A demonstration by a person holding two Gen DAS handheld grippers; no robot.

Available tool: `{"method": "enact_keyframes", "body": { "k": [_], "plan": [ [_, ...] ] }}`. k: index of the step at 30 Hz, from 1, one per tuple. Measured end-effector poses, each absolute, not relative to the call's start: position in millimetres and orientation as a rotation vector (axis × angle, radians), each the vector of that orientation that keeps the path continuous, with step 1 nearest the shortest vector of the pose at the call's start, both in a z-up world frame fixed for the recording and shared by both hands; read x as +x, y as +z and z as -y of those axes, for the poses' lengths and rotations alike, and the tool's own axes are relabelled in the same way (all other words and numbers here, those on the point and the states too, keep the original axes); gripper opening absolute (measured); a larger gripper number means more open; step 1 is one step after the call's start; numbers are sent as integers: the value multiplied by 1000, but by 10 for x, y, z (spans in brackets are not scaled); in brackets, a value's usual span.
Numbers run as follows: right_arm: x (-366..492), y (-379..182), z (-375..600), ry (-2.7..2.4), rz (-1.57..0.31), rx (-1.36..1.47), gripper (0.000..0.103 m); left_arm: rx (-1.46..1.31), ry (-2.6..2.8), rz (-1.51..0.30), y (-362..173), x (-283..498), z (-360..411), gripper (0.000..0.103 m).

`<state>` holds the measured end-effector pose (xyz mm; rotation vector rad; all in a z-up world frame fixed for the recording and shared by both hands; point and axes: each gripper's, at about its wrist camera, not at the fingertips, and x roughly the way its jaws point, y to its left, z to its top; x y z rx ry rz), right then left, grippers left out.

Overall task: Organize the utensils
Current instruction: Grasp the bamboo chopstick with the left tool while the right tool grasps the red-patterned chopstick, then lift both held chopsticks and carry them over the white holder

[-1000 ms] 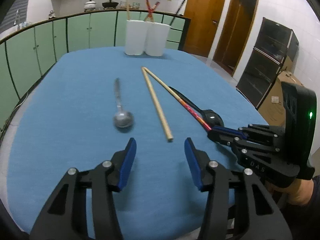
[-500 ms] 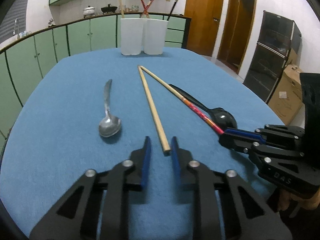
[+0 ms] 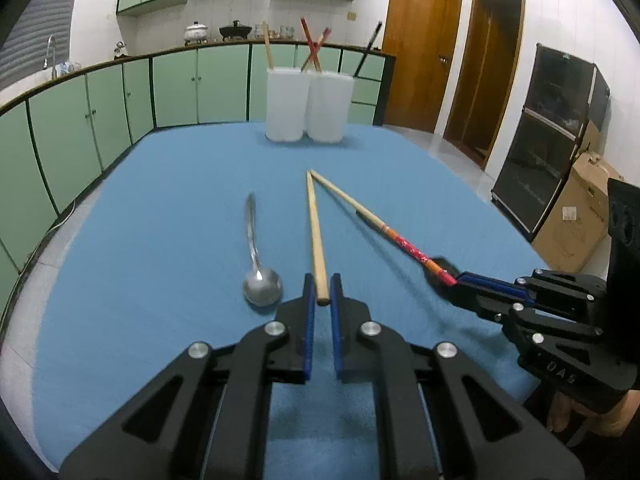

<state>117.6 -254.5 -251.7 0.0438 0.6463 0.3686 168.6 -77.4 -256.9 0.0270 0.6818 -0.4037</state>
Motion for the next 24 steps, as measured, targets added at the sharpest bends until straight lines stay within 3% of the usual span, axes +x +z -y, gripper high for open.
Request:
{"method": "enact_keyframes", "body": {
  "k": [11, 24],
  "plan": [
    [1344, -1716, 2658, 355, -511, 37, 7, 69, -407, -553, -1792, 1762, 647, 6],
    [2281, -1094, 2663, 406, -463, -2, 7, 97, -440, -503, -1138, 2344, 764, 6]
  ]
}}
